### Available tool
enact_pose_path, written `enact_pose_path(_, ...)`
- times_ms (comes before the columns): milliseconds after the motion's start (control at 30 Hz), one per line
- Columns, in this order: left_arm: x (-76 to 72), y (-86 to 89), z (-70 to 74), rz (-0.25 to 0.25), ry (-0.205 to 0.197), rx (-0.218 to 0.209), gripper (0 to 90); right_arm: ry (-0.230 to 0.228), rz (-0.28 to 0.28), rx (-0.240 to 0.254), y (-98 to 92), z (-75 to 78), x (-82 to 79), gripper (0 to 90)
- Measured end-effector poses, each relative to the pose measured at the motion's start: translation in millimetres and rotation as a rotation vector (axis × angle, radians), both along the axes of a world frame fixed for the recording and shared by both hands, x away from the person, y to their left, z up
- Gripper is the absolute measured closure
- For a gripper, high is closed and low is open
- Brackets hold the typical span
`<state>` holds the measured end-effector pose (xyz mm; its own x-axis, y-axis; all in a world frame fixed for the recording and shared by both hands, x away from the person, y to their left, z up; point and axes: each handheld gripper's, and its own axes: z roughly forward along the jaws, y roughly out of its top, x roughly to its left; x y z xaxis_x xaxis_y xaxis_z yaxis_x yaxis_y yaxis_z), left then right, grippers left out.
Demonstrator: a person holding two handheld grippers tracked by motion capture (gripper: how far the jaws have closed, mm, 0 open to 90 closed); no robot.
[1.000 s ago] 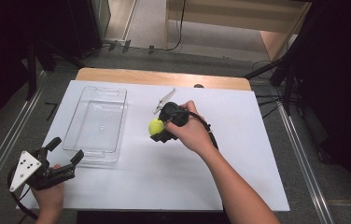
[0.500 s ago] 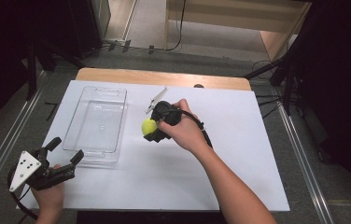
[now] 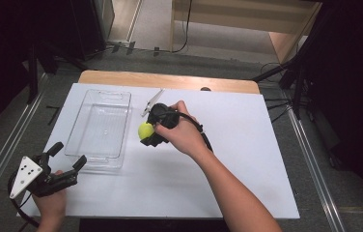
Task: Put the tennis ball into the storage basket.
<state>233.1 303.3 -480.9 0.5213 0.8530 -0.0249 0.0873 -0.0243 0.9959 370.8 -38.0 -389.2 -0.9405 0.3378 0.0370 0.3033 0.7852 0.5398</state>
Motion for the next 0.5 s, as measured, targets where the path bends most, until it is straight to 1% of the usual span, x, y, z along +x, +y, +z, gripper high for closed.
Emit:
enact_pose_path(33,0.0,0.0,0.0,0.0,0.0,0.0,11.1,0.004,-0.006,-0.006,1.9,0.5,-0.7,23.9)
enact_pose_path(133,0.0,-0.3,0.0,0.0,-0.001,-0.003,11.1,0.003,0.002,-0.01,5.2,1.5,-0.5,23.9)
enact_pose_path(267,0.0,-0.5,0.0,0.0,0.0,0.0,11.1,0.001,0.013,0.0,10.3,2.6,0.0,23.9)
enact_pose_path(333,-0.1,-0.6,0.0,0.0,0.0,0.001,11.1,0.0,0.009,-0.01,12.3,3.9,-0.5,23.9)
enact_pose_path(500,0.0,-1.2,0.0,-0.001,-0.001,-0.002,11.1,-0.001,0.028,-0.008,18.3,5.3,0.1,23.9)
